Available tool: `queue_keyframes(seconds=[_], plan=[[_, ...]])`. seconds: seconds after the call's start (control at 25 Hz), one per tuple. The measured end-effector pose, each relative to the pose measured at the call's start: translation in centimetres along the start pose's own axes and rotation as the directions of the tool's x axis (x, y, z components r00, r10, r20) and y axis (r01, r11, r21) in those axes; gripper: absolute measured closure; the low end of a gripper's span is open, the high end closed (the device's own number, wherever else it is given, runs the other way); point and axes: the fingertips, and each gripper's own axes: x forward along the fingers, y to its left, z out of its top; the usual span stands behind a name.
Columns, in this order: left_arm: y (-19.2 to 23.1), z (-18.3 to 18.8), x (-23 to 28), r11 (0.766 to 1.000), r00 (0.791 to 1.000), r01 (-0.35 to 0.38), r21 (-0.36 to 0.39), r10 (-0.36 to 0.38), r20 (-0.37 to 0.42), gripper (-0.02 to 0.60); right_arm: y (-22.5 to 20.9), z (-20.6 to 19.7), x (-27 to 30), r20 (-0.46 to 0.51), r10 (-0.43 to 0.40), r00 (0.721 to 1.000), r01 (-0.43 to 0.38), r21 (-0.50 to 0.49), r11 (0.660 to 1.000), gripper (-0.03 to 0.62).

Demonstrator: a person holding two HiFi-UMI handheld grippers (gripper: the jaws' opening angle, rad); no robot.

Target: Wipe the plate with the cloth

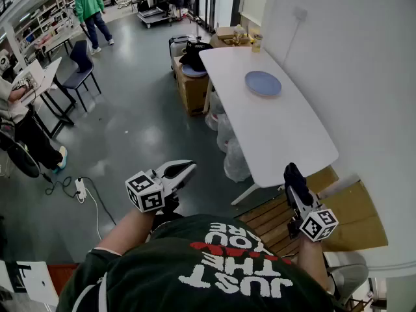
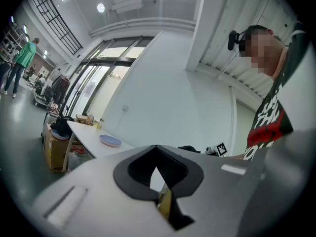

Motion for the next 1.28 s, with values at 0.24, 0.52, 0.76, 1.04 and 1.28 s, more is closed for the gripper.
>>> queue_keyframes(seconds=[0.24, 0.52, 0.76, 1.04, 1.28], plan=[[0.0, -0.2, 0.0, 1.000, 1.000, 0.004, -0.007, -0.004, 0.001, 0.578, -0.1, -0.4, -0.2, -0.005, -0.005, 1.000, 0.005, 0.000, 1.000, 0.508], [0.2, -0.3, 0.2, 1.000, 1.000, 0.004, -0.018, -0.004, 0.002, 0.578, -0.2, -0.3, 0.0, -0.008, 0.002, 1.000, -0.002, -0.005, 1.000, 0.508], [0.6, -0.6, 0.6, 1.000, 1.000, 0.009, -0.021, -0.009, -0.004, 0.578, -0.6, -0.2, 0.1, 0.010, 0.017, 1.000, -0.017, 0.037, 0.999, 0.508], [2.3, -0.3, 1.4, 0.999, 1.000, 0.005, -0.035, -0.005, -0.023, 0.578, -1.1, 0.1, 1.6, -0.009, 0.029, 1.000, -0.028, 0.022, 0.999, 0.507], [7.4, -0.4, 0.8, 0.998, 0.999, -0.014, -0.065, 0.012, -0.043, 0.578, -2.4, 0.2, 7.2, -0.031, 0.031, 0.999, -0.029, 0.043, 0.999, 0.507]])
